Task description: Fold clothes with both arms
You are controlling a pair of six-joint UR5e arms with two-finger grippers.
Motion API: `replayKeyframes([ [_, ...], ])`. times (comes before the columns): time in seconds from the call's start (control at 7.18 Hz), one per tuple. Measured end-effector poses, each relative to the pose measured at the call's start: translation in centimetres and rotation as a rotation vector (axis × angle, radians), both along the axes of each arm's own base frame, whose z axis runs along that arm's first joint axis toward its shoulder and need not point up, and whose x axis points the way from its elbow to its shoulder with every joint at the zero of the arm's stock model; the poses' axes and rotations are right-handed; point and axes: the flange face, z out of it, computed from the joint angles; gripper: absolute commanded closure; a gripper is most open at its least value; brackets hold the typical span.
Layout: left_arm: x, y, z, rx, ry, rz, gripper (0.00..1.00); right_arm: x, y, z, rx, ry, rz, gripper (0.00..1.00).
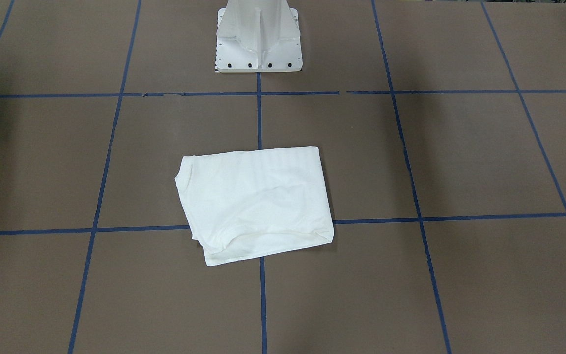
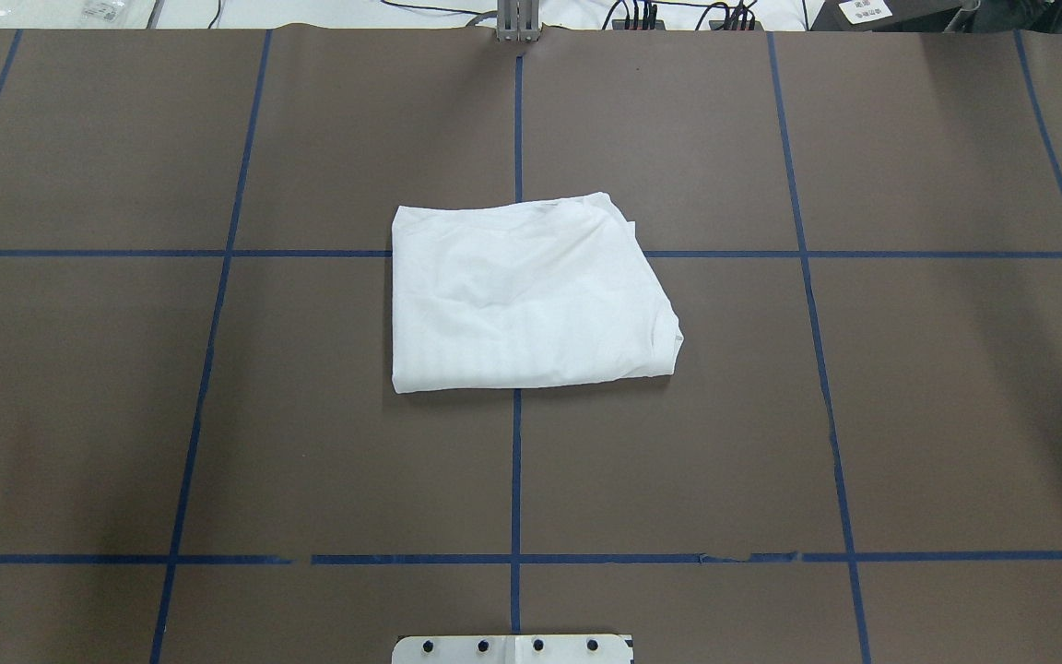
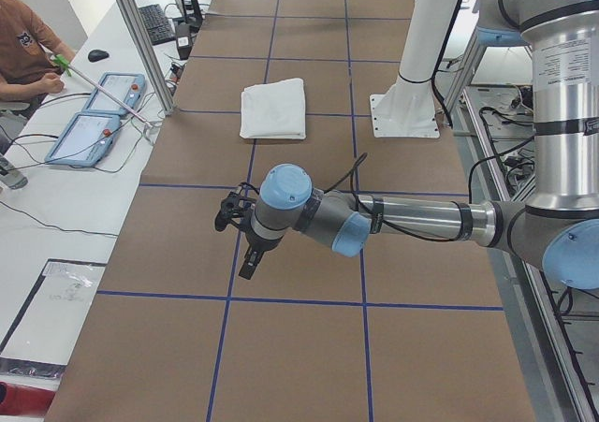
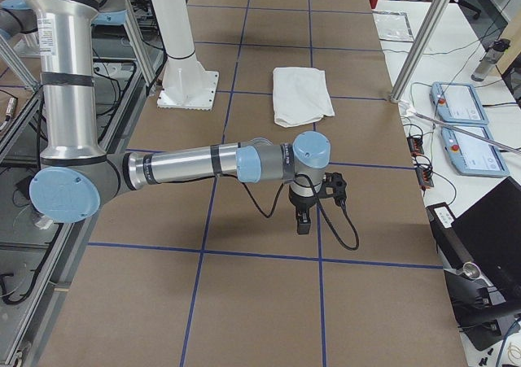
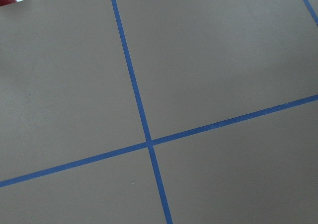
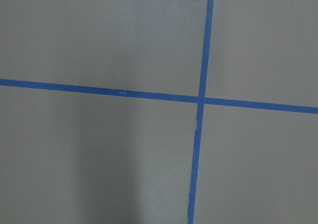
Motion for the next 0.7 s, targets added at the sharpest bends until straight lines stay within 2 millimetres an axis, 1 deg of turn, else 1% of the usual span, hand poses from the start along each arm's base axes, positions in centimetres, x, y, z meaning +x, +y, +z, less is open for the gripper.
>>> replayKeyframes([
  [0.7, -0.01, 0.0, -0.41, 0.006, 0.0, -0.002, 0.0, -0.03, -0.19, -0.28, 0.006, 0.001, 0.0, 0.0],
])
